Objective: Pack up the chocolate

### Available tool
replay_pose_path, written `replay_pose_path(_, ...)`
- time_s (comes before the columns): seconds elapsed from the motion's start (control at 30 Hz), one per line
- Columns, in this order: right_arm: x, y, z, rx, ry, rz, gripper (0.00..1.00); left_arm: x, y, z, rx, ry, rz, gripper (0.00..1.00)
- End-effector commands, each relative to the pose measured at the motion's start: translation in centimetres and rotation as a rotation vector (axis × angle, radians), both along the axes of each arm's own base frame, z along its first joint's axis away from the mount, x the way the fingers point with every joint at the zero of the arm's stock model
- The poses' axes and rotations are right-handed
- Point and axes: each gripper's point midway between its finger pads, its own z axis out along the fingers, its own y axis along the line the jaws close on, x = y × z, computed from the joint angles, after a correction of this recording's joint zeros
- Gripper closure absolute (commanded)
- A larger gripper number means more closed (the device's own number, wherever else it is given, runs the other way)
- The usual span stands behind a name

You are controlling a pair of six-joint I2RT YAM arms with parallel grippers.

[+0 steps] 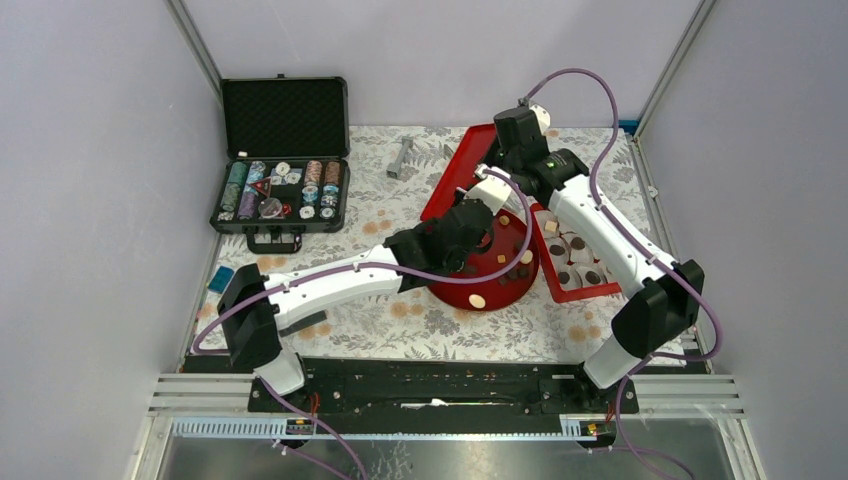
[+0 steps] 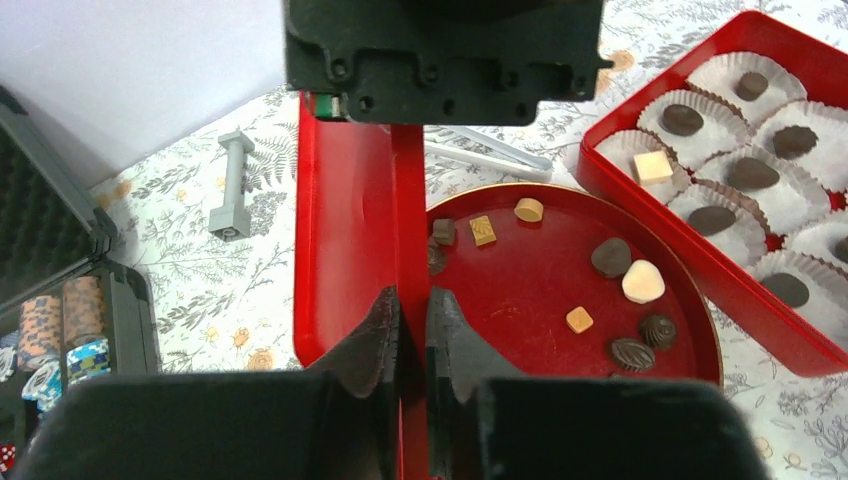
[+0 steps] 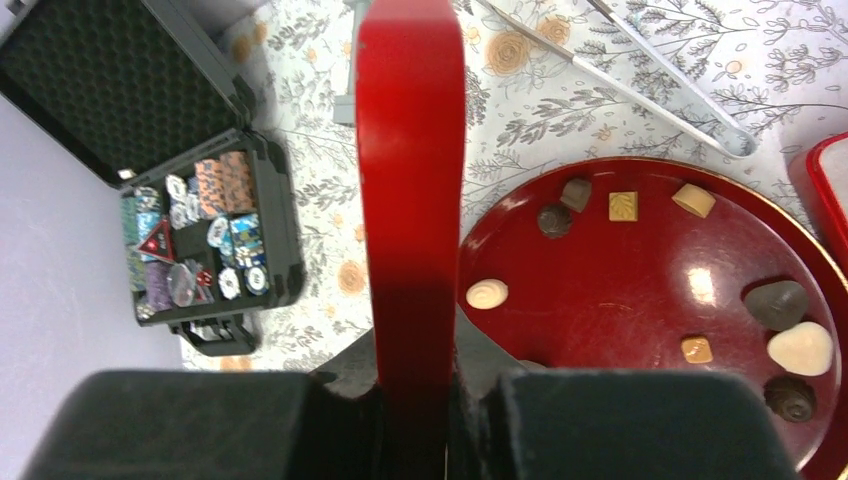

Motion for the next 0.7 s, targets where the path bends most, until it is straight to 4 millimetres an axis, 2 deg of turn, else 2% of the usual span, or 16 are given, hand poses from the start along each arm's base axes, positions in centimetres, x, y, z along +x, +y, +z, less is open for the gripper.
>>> replay_pose_path(0.0, -0.5, -0.2, 2.7, 0.031, -0.077, 0.009, 0.88, 0.7, 0.3, 4.0, -0.058, -0.086, 0.045, 1.0)
replay_pose_path(0.03, -0.5, -0.2, 2.8, 0.036, -0.08, 0.014, 0.67, 0.6, 0.4, 4.1, -0.062, -0.086, 0.049, 1.0)
replay_pose_path(0.13, -0.4, -0.3, 2.8, 0.043, -0.08, 0.02, 0.27, 0.2, 0.9, 4.1, -0.08, -0.07, 0.044, 1.0)
replay_pose_path(0.2, -0.2, -0.8, 3.2, 0.041, -0.091, 0.012, 0.09, -0.4, 1.2, 4.0, -0.075, -0.056, 0.016, 1.0)
replay_pose_path(0.23, -0.2, -1.0, 3.4, 0.043, -0.096, 0.009, 0.04, -0.9, 1.0, 3.7, -0.094, -0.029, -0.009, 1.0)
replay_pose_path(0.33, -0.2, -2.1, 5.0, 0.06, -0.136, 0.0, 0.0, -2.6, 0.7, 1.7, -0.063, 0.041, -0.109, 1.0)
replay_pose_path(0.5, -0.2, -4.8, 8.1, 0.078, -0.218, -0.048, 0.0, -4.0, 1.5, -0.3, -0.054, 0.123, -0.13, 1.0)
replay_pose_path(0.67, -0.8, -11.1, 10.6, 0.014, -0.308, -0.203, 0.0, -4.6, 2.6, -0.1, -0.054, 0.147, -0.135, 1.0)
